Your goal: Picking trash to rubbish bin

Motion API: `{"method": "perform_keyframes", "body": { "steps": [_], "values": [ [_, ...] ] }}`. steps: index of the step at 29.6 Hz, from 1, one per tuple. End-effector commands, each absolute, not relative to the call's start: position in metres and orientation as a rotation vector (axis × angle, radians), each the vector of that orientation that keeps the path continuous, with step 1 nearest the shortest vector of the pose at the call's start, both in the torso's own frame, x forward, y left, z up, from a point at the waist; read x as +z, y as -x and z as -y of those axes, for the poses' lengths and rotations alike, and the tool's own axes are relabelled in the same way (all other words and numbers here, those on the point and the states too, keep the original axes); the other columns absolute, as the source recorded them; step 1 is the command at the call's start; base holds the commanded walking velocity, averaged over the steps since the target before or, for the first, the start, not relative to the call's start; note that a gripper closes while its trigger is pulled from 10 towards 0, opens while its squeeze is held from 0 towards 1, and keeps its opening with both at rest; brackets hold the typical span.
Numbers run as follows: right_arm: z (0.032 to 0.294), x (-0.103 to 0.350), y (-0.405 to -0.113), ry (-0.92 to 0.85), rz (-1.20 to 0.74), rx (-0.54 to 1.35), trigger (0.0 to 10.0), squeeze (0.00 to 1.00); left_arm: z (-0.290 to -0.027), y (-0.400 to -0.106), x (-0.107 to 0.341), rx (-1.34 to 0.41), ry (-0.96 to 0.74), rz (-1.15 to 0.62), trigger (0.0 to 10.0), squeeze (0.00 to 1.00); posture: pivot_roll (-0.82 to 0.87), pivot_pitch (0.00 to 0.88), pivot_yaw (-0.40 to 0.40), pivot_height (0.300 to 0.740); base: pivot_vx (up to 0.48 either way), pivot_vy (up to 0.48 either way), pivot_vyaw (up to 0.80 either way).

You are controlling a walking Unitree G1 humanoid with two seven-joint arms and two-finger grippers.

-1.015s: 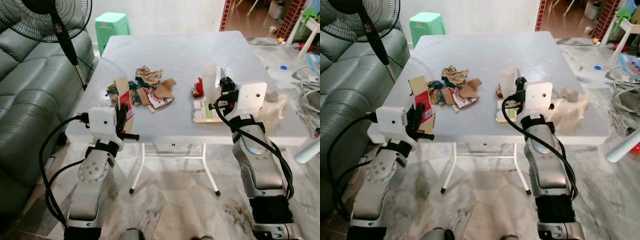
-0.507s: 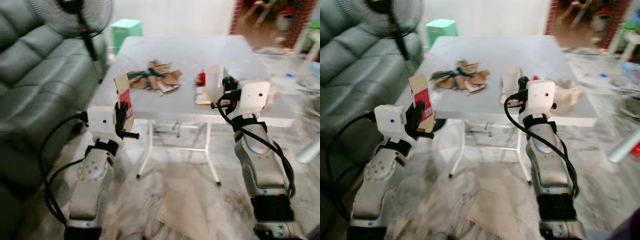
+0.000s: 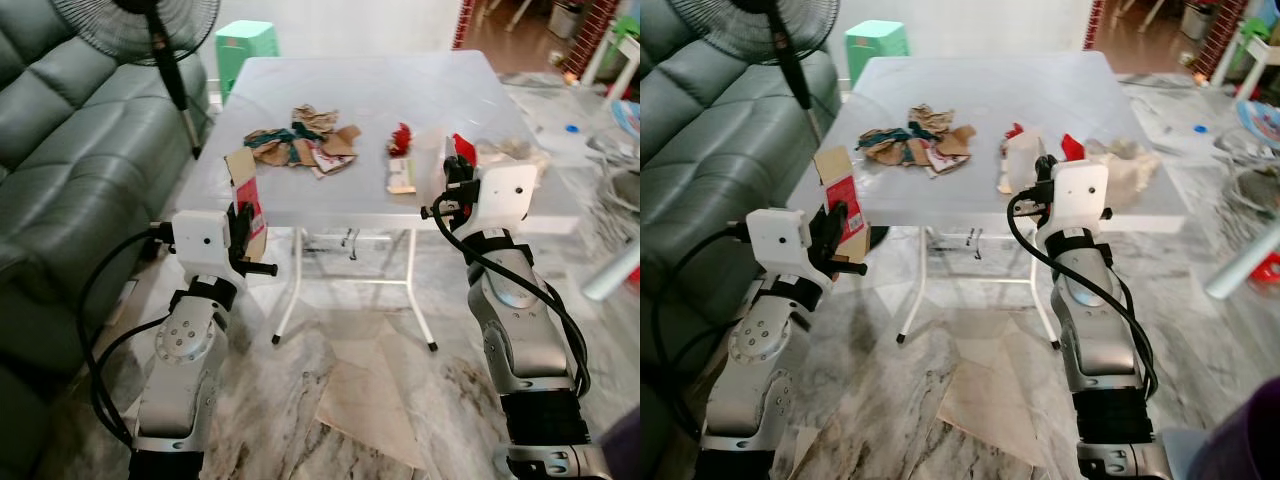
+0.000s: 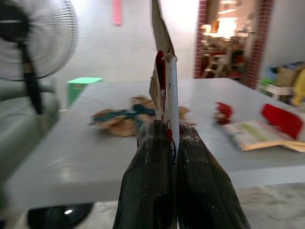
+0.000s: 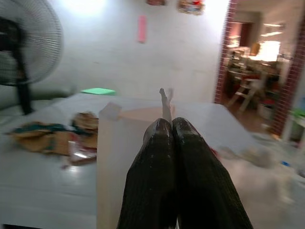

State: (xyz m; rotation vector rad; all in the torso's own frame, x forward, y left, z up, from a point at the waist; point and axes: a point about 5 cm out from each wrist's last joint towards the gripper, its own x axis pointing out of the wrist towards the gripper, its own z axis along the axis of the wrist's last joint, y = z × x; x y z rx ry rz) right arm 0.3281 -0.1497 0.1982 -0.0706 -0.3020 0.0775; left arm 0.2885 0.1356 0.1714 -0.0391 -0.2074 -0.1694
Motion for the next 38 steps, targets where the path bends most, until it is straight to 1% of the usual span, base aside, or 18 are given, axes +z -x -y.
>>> {"method": "perform_keyframes", "body": {
  "steps": [1, 15, 17, 23, 33, 38],
  "values": [
    [0.1511, 0.2007, -0.328, 0.072, 0.305, 0.075, 10.0, 0.0, -0.1352, -0.29, 0.1714, -0.172, 0.038, 0.207, 10.0, 0.0, 0.02, 0.029, 0.029, 0.74, 0.0, 0.0, -0.8],
    [0.1494, 0.2006, -0.3286, 0.075, 0.3, 0.083, 10.0, 0.0, -0.1316, -0.2914, 0.1734, -0.184, 0.054, 0.21, 10.0, 0.0, 0.02, 0.031, 0.025, 0.74, 0.0, 0.0, 0.0],
    [0.1492, 0.2002, -0.3285, 0.075, 0.298, 0.084, 10.0, 0.0, -0.132, -0.2913, 0.1731, -0.183, 0.051, 0.207, 10.0, 0.0, 0.02, 0.031, 0.025, 0.74, 0.0, 0.0, -0.8],
    [0.1481, 0.1993, -0.3287, 0.074, 0.295, 0.089, 10.0, 0.0, -0.1336, -0.2914, 0.1716, -0.18, 0.05, 0.2, 10.0, 0.0, 0.02, 0.029, 0.024, 0.74, 0.0, 0.0, 0.0],
    [0.1517, 0.1967, -0.3285, 0.054, 0.285, 0.068, 10.0, 0.0, -0.1347, -0.2928, 0.1685, -0.177, 0.057, 0.185, 10.0, 0.0, 0.01, 0.025, 0.028, 0.74, 0.0, 0.0, -0.8],
    [0.1495, 0.1961, -0.3276, 0.062, 0.282, 0.072, 10.0, 0.0, -0.1355, -0.2936, 0.1685, -0.175, 0.056, 0.184, 10.0, 0.0, 0.02, 0.026, 0.029, 0.74, 0.0, 0.0, 0.0]
  ]
}}
